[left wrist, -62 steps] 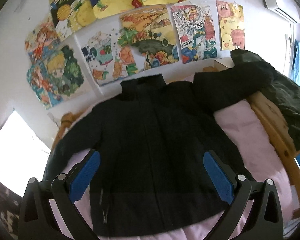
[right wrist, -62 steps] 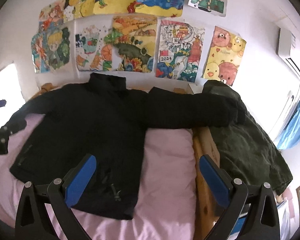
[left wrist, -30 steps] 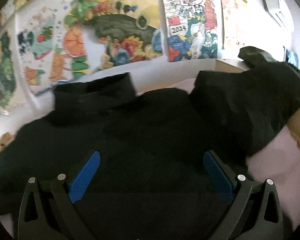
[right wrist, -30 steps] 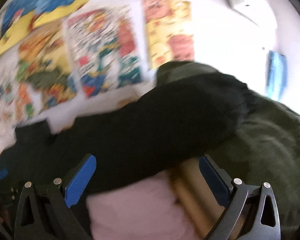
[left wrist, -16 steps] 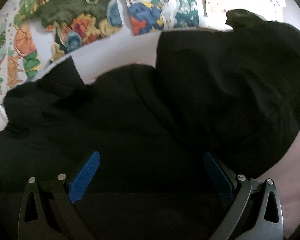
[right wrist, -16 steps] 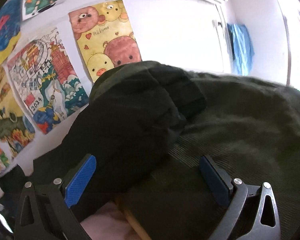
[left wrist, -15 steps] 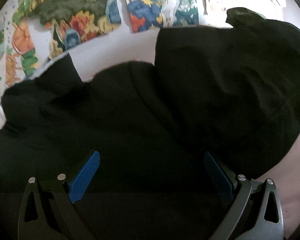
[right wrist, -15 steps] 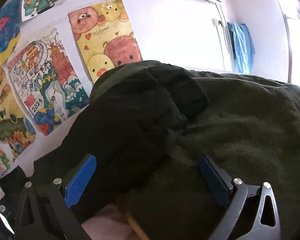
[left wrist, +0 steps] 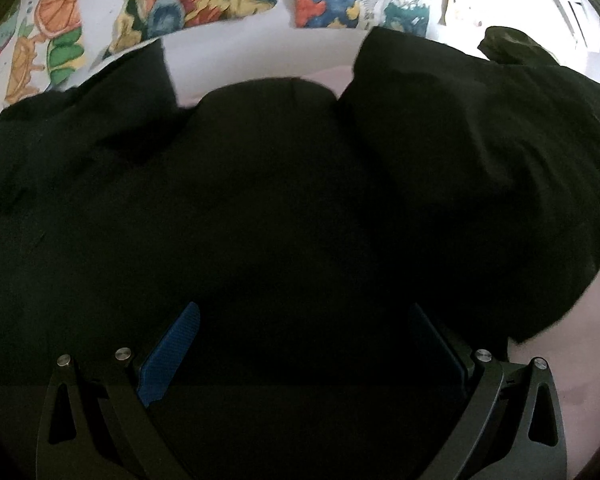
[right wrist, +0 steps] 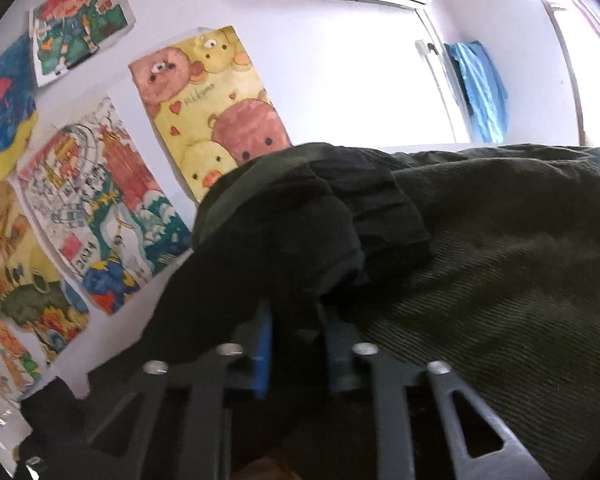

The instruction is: Fold large clothes

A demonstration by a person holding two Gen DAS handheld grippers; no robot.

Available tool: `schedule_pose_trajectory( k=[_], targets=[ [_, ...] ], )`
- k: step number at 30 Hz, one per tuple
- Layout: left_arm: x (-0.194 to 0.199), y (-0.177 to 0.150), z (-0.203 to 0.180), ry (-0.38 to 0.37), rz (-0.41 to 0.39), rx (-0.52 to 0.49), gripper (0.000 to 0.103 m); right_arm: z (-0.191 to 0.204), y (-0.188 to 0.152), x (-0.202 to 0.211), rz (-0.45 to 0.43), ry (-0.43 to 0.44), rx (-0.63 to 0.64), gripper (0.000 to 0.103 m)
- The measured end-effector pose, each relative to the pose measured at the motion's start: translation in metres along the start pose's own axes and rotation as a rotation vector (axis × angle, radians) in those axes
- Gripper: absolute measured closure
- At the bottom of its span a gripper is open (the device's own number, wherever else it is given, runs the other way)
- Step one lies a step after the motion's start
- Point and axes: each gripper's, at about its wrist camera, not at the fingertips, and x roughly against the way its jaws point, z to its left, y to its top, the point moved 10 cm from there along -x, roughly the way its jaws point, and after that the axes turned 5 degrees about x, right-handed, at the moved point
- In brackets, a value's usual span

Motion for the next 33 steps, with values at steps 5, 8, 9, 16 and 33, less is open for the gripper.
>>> schedule_pose_trajectory(
  k=[5,8,9,16,33],
  targets=[
    [0.040,-0.014,0.031,0.002,0.016,0.022,0.001,0.044,0.019,0.032,-0.110,0.069,0.144,0.095],
    [0.074,-0.027,0.057,-0.003,-0.003,0.048,0.001,0.101,0.023,0.060,-0.175,0.145,0.282,0.095],
    [0.087,-0.032,0.071,0.000,-0.013,0.058,0.001,0.120,0.020,0.067,-0.186,0.172,0.320,0.095],
    [0.159,-0.064,0.152,0.007,-0.068,0.192,0.001,0.271,-0.045,0.110,-0.162,0.429,0.539,0.095],
    [0.231,-0.086,0.255,-0.446,-0.235,0.586,0.001,0.420,-0.357,0.109,0.171,0.604,1.294,0.095]
  ],
)
